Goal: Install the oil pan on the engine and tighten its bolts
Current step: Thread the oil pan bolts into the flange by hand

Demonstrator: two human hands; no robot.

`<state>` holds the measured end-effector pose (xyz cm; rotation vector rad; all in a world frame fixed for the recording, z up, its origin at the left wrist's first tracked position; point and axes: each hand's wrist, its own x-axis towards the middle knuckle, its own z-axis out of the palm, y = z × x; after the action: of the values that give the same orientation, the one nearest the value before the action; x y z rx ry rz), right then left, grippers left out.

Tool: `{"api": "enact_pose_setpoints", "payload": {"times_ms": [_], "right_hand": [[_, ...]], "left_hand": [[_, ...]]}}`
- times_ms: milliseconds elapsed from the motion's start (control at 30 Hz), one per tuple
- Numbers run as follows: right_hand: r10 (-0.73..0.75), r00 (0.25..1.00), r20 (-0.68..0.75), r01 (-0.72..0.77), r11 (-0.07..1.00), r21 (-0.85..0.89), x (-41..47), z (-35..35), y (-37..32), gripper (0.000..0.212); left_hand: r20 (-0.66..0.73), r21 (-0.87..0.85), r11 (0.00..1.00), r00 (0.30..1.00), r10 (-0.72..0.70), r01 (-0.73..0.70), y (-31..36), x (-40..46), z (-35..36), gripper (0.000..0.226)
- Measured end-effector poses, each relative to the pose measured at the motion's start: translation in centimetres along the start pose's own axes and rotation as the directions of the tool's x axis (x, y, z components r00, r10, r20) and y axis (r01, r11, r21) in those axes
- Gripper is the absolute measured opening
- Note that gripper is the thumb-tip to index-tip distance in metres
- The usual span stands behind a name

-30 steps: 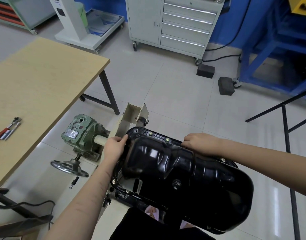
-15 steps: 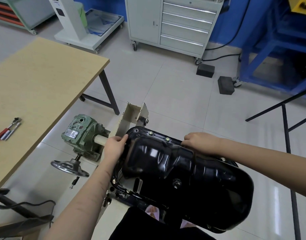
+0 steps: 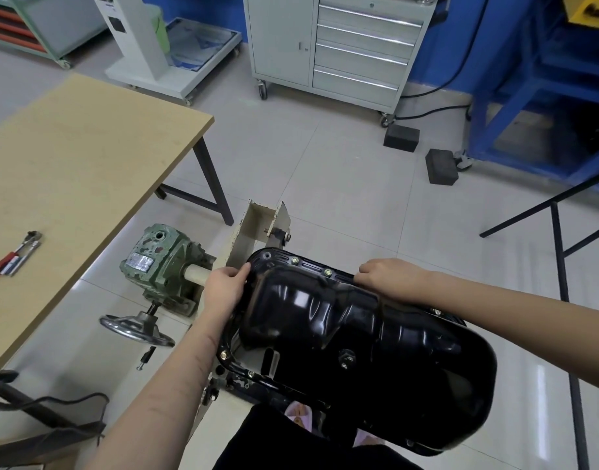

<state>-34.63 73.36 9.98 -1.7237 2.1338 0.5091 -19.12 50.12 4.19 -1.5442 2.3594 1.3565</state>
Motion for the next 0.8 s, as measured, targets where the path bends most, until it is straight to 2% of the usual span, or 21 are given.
{"api": "enact_pose_setpoints", "payload": {"times_ms": [100, 267, 367, 500, 600, 667, 733, 800], "right_hand": [[-0.004, 1.0, -0.015, 0.004, 1.0, 0.03, -0.1, 0.1, 0.4, 0.027], [0.003, 1.0, -0.013, -0.003, 1.0, -0.024, 0.1, 0.1, 0.3, 0.028], [0.029, 1.0, 0.004, -0.029, 0.999, -0.017, 0.0, 0.1, 0.4, 0.034], [0.119, 0.991, -0.053, -0.113, 0.987, 0.11, -0.2, 0.0, 0.9, 0.036], [0.277, 0.947, -0.164, -0.213, 0.921, 0.326, -0.4, -1.5, 1.9, 0.029], [0.383, 0.881, -0.276, -0.186, 0.819, 0.543, -0.1, -3.5, 2.3, 0.023], [0.434, 0.809, -0.397, -0.052, 0.725, 0.687, 1.1, -6.1, 1.6, 0.017], [0.364, 0.788, -0.496, 0.089, 0.731, 0.677, 3.0, -8.6, -0.1, 0.017]], "left_hand": [[-0.005, -0.002, 1.0, 1.0, -0.002, 0.002, 0.0, 0.0, 0.0, 0.042], [0.0, 0.027, 1.0, 1.0, 0.011, -0.011, 0.0, -0.1, -0.1, 0.043], [0.014, -0.015, 1.0, 1.0, -0.005, 0.005, 0.0, 0.1, -0.1, 0.041], [0.028, -0.134, 0.99, 0.999, -0.029, 0.032, -0.1, 0.2, -0.4, 0.034], [0.017, -0.34, 0.937, 0.997, -0.081, 0.082, 0.6, -0.1, -0.8, 0.032], [0.065, -0.554, 0.82, 0.989, -0.13, 0.144, 2.2, -0.4, -1.2, 0.029], [0.231, -0.784, 0.558, 0.962, -0.144, 0.272, 4.4, -1.0, -1.7, 0.037], [0.402, -0.866, 0.289, 0.912, -0.08, 0.407, 6.6, -1.8, -2.5, 0.049]]}}
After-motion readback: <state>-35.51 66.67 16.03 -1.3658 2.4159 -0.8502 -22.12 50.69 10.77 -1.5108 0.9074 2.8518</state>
